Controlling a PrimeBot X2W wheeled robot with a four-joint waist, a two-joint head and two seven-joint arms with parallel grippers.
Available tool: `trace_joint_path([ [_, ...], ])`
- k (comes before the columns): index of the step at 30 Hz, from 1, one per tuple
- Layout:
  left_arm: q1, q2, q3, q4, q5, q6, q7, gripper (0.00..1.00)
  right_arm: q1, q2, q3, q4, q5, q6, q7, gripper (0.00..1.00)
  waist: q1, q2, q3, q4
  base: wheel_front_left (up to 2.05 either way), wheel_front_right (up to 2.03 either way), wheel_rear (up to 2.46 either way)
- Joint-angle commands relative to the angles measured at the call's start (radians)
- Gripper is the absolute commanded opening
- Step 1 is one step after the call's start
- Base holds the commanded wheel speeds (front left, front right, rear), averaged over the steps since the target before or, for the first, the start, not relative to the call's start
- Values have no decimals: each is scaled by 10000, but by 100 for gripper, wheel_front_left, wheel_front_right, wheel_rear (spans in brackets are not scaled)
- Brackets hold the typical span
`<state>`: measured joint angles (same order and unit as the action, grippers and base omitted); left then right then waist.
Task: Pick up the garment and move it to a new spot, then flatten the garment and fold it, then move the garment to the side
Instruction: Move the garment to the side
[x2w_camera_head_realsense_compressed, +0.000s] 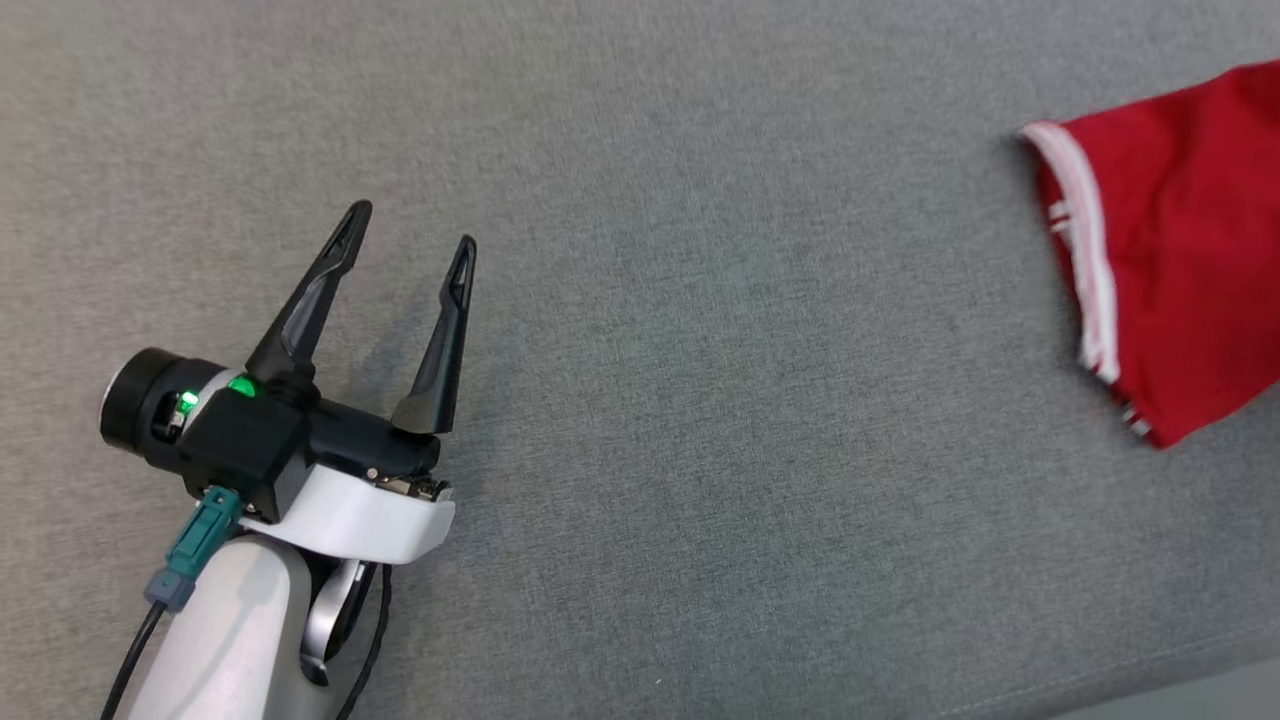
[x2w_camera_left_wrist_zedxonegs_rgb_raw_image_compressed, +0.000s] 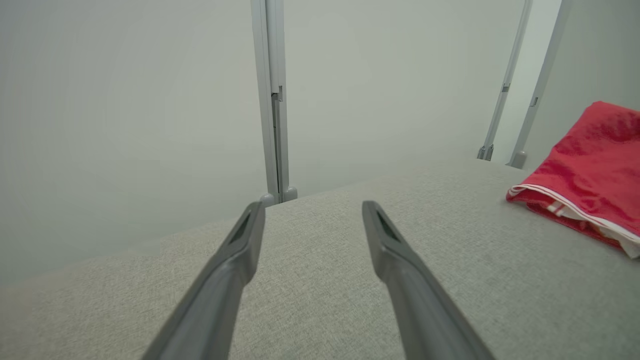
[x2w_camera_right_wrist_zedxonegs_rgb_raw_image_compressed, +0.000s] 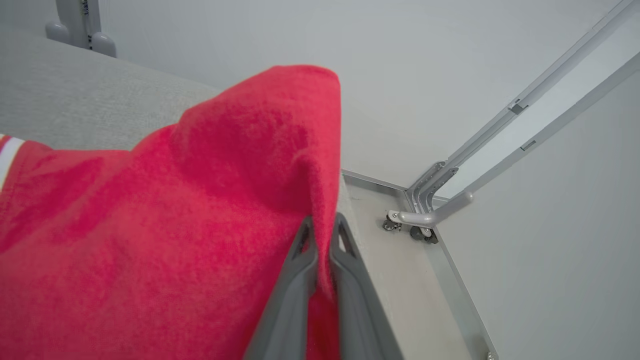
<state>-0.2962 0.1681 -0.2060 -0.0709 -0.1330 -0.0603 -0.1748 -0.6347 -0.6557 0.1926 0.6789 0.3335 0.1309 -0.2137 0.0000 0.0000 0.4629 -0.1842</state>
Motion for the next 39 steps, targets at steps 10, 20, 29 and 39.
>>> trace_joint_path([
  [10, -617, 279, -85, -770, 196, -31, 227, 100, -1665, -249, -984, 2148, -128, -3, -385, 0, 0, 0, 1392, 24, 0, 0, 0],
  [20, -571, 290, -129, -519, 77, 77, 121, 100, -1656, 454, -2031, 2261, -462, -3, -524, 100, 0, 0, 1269, -225, 0, 0, 0],
  [29, 148, 187, 53, 138, -322, 270, -202, 100, 508, 2377, -2934, -171, -735, -3, -520, 100, 0, 0, -139, -358, 0, 0, 0],
  [39, 1136, -200, 205, 758, -825, 609, -536, 100, 2767, 4339, -2785, -2810, -1015, -3, -520, 100, 0, 0, -1575, 298, 0, 0, 0],
])
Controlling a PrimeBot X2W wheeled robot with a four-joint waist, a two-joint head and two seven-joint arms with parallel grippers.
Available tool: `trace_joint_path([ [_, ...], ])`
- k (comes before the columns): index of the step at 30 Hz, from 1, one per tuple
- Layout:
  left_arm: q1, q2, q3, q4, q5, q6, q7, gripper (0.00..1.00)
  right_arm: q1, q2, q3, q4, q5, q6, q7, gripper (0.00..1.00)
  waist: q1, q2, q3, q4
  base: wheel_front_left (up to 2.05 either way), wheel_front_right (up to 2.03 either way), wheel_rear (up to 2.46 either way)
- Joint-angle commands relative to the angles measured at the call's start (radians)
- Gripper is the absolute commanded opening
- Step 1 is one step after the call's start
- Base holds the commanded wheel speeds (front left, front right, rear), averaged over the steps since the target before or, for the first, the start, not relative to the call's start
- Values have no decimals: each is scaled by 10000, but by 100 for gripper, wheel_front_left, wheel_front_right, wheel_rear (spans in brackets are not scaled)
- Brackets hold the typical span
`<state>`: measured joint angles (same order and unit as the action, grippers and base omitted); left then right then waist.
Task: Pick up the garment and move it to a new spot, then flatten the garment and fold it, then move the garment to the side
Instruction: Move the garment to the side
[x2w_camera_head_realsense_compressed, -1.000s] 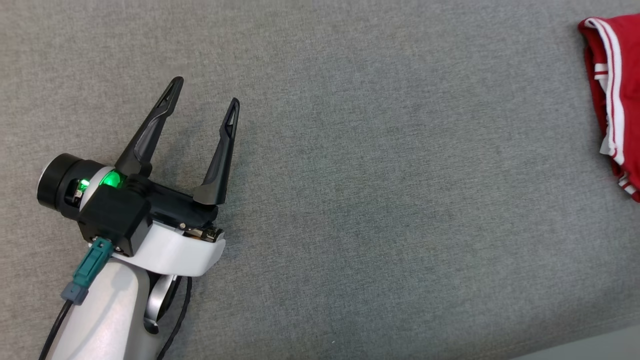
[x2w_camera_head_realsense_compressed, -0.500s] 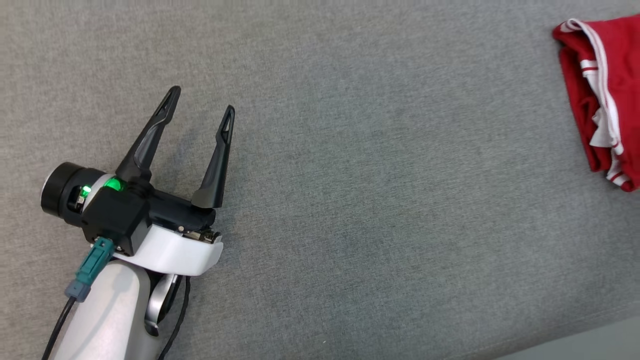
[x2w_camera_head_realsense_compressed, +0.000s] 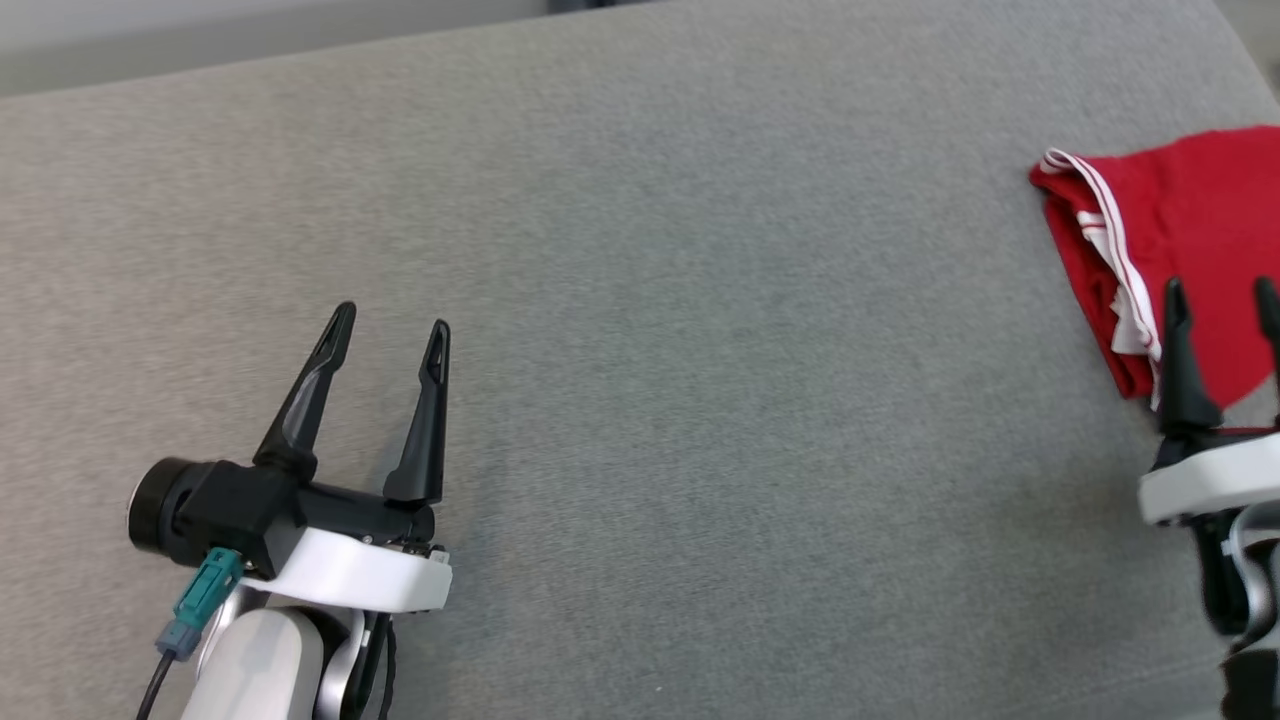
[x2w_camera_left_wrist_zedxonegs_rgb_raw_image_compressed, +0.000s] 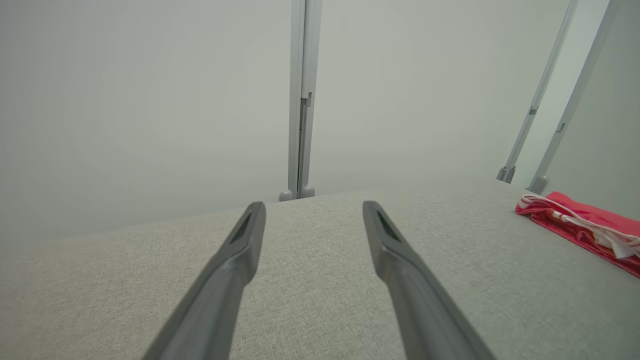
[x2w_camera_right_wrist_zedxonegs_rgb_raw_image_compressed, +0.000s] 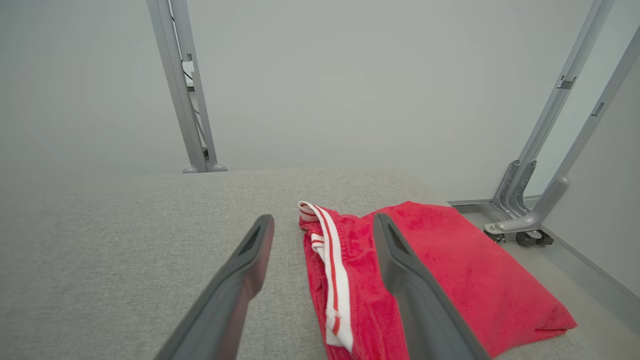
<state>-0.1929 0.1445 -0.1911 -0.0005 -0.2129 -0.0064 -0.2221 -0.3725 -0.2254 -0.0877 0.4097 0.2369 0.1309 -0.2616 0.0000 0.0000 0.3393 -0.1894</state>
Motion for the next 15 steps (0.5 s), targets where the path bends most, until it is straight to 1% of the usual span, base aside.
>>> trace_joint_path([
  [1, 174, -3, 71, 99, -75, 99, -88, 100, 316, 166, 97, -364, -73, -3, -42, 100, 0, 0, -450, 478, 0, 0, 0],
  [5, 348, -135, 144, 373, -227, 186, -207, 100, 1027, 434, 296, -1123, -45, -3, -41, 100, 0, 0, -873, 1043, 0, 0, 0],
  [10, 697, -154, 526, 763, -480, 413, -315, 100, 1737, 712, 570, -1728, -166, -3, 63, 100, 0, 0, -1342, 1638, 0, 0, 0],
  [15, 1083, -135, 897, 975, -651, 641, -351, 100, 2200, 969, 705, -2214, -189, -3, 272, 100, 0, 0, -1650, 1955, 0, 0, 0],
])
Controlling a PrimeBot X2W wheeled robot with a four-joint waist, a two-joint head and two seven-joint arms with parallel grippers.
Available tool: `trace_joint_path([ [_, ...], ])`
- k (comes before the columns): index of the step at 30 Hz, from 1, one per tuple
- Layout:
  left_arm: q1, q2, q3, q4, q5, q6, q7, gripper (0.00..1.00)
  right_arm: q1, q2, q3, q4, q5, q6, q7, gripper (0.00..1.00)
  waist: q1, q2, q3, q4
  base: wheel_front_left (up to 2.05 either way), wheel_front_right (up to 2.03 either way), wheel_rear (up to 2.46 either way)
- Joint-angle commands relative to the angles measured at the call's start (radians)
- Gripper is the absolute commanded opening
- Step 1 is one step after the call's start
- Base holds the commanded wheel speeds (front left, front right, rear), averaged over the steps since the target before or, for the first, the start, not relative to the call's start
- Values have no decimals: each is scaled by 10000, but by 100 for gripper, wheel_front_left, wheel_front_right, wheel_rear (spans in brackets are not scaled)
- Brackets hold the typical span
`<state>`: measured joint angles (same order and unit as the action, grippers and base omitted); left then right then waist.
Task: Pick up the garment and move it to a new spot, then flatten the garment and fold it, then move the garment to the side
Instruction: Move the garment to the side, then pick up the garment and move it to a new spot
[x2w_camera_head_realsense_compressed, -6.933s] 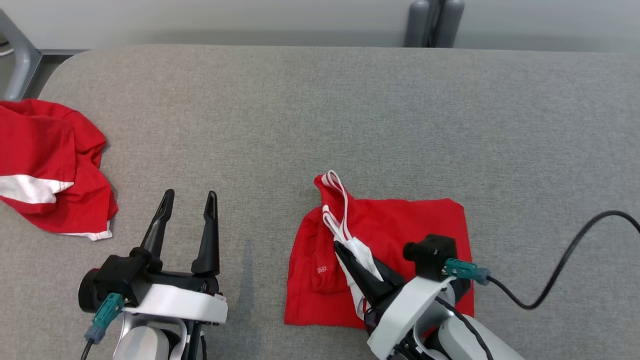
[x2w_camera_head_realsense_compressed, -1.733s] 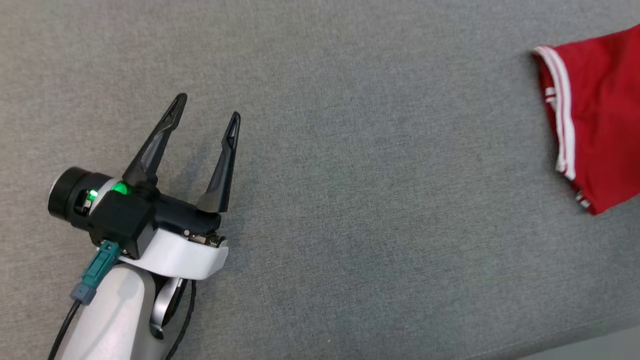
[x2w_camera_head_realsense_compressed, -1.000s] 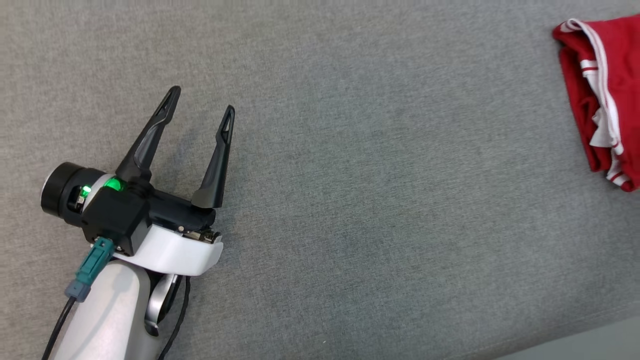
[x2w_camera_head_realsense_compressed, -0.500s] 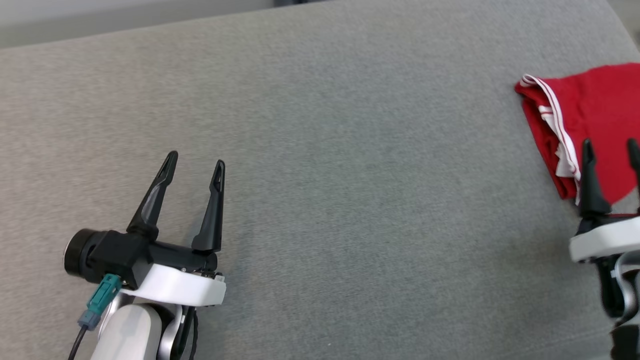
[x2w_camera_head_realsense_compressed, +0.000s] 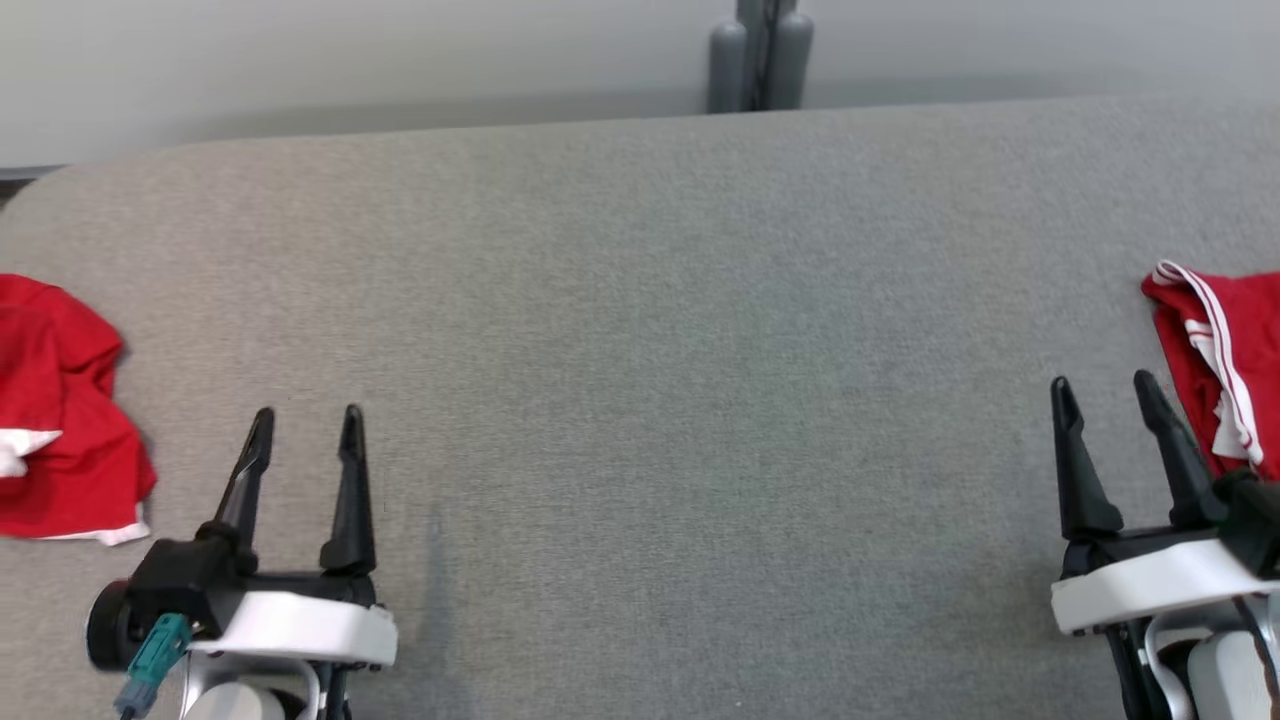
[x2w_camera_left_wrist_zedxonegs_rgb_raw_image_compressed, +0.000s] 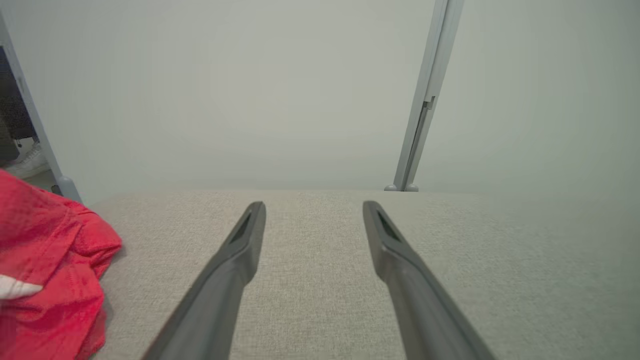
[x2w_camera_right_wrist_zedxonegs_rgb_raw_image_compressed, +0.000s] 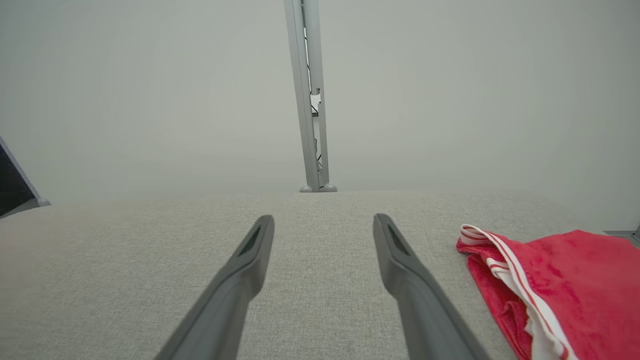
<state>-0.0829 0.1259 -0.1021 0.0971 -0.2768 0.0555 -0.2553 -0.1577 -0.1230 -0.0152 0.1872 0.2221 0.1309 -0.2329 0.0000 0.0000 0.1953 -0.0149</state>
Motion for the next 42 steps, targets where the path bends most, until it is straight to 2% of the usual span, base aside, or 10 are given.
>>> trace_joint_path([
  [1, 80, 71, 86, 37, -61, 72, -12, 100, 144, 10, 11, -107, -27, -3, 43, 100, 0, 0, -278, 258, 0, 0, 0],
  [4, 358, 102, 256, 173, -162, 172, -28, 100, 464, 126, 50, -383, -41, -3, 203, 100, 0, 0, -495, 368, 0, 0, 0],
  [10, 800, 238, 397, 359, -369, 83, 4, 100, 1065, 276, -38, -774, -97, -1, 484, 100, 0, 0, -995, 398, 0, 0, 0],
  [21, 1566, 376, 110, 472, -519, -74, 342, 100, 2272, 303, -370, -1477, -194, -1, 976, 100, 0, 0, -1975, 190, 0, 0, 0],
  [42, 1894, 571, -52, 197, -500, 126, 676, 100, 2815, 514, -512, -2095, -257, -1, 1323, 100, 0, 0, -2186, 132, 0, 0, 0],
])
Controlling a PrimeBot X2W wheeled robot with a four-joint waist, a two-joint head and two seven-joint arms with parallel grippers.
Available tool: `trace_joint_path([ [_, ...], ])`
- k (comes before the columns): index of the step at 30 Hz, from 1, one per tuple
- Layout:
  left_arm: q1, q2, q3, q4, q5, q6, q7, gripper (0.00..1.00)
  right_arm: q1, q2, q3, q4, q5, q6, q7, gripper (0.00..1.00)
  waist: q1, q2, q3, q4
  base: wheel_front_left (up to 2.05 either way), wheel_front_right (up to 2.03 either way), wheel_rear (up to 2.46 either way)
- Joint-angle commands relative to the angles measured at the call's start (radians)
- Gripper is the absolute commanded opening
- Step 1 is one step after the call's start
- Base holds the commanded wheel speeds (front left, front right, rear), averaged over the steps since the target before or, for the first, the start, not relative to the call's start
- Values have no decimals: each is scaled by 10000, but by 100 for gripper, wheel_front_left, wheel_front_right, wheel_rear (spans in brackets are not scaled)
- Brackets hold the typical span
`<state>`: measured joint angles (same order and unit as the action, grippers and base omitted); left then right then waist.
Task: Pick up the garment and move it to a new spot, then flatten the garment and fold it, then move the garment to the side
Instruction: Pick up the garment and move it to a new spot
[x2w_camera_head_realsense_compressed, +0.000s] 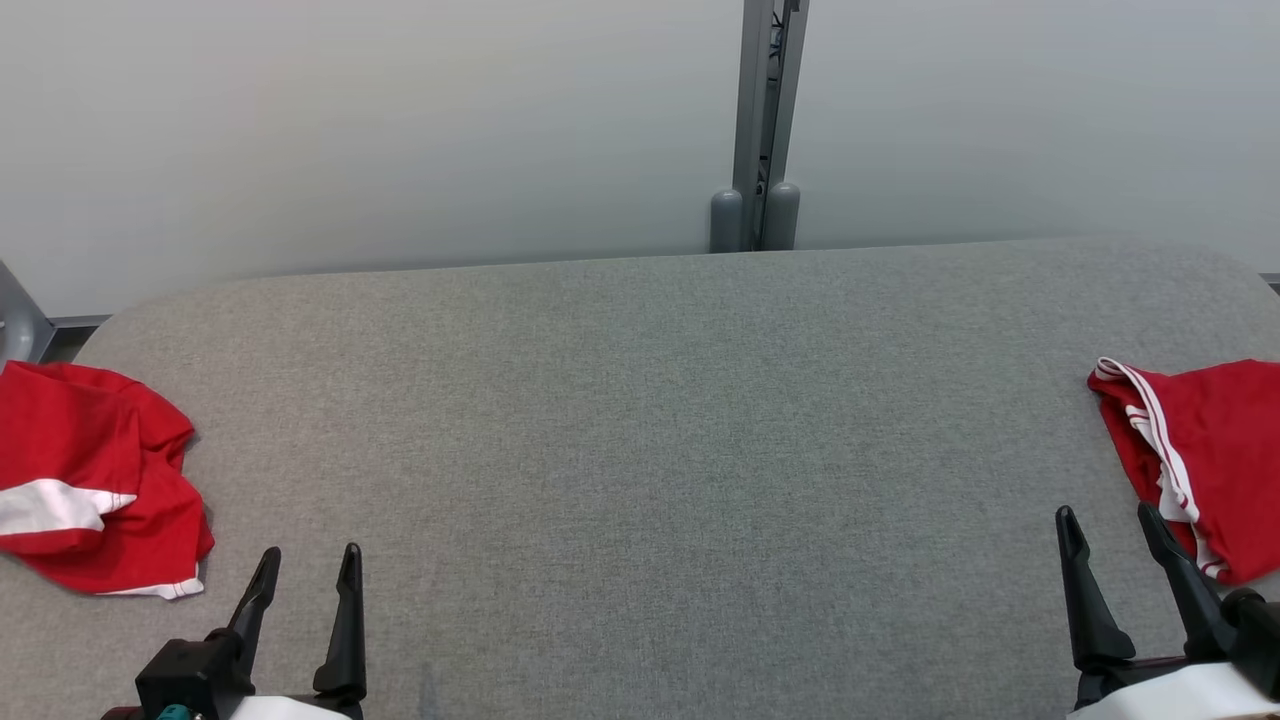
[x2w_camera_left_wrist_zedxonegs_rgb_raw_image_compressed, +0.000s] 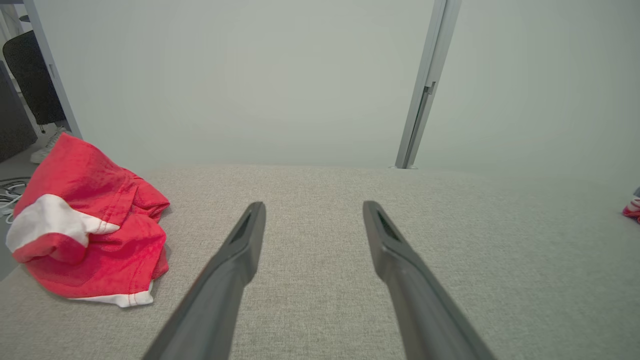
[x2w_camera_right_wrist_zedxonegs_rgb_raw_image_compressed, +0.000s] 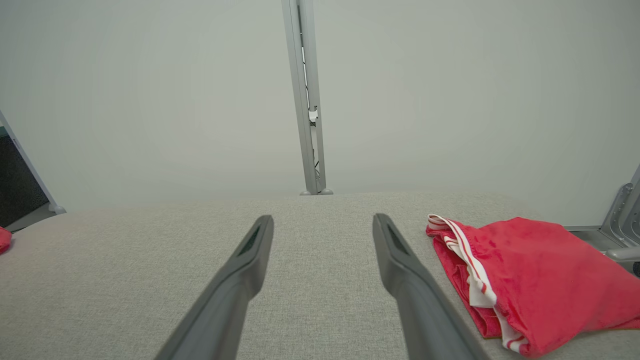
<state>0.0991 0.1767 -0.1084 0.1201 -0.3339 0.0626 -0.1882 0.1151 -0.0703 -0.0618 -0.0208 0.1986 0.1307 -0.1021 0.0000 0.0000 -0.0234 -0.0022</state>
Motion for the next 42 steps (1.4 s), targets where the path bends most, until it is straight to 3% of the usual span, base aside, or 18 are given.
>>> trace_joint_path([
  [1, 71, 66, 5, -36, 83, 80, 8, 100, 89, -11, -51, -10, -22, 1, 10, 100, 0, 0, 3, 10, 0, 0, 0],
  [17, -195, 157, -143, -25, 71, 142, -42, 100, 139, 28, -115, -130, -241, 1, 0, 100, 0, 0, 108, 289, 0, 0, 0],
  [34, -489, 255, 120, -118, -196, 201, -356, 100, 277, 127, 204, -907, -449, 1, 338, 100, 0, 0, 130, 3400, 0, 0, 0],
  [42, -396, 319, 206, -228, -240, 248, -465, 100, 186, 147, 499, -949, -526, 1, 388, 100, 0, 0, 103, 4032, 0, 0, 0],
])
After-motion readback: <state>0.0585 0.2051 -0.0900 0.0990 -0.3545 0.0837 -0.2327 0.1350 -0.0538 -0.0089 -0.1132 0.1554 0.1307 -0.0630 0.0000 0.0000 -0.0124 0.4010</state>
